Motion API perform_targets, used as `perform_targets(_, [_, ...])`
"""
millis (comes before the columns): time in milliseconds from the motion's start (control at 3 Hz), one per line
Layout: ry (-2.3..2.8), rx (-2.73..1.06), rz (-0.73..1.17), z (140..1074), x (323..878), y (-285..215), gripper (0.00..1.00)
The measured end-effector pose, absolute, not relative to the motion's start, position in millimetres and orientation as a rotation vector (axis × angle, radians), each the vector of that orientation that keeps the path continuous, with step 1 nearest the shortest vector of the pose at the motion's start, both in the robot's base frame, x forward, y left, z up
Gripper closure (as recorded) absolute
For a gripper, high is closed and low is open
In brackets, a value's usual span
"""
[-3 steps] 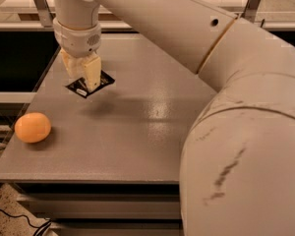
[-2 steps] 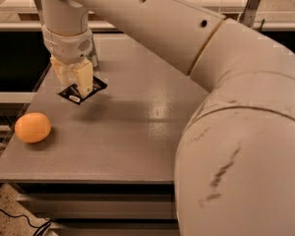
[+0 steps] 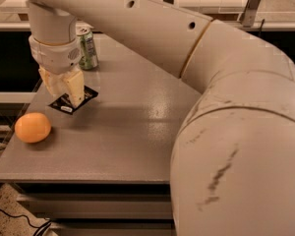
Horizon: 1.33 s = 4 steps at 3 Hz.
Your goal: Move rxbar chocolate near orange
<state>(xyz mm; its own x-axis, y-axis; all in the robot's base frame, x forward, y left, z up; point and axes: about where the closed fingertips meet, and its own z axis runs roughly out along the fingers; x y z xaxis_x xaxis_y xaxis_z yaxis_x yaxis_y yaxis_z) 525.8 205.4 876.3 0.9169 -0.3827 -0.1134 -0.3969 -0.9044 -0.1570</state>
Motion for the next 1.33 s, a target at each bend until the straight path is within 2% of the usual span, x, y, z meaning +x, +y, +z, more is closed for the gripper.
perform_targets(333, [0.554, -2.917, 0.147, 871.8, 517.6, 211.1, 1.00])
perform_targets(667, [0.541, -2.924, 0.167, 869.3, 514.2, 214.4, 0.81])
perform_targets(1333, [0.547, -2.921, 0.179, 867.5, 516.2, 215.8, 0.35])
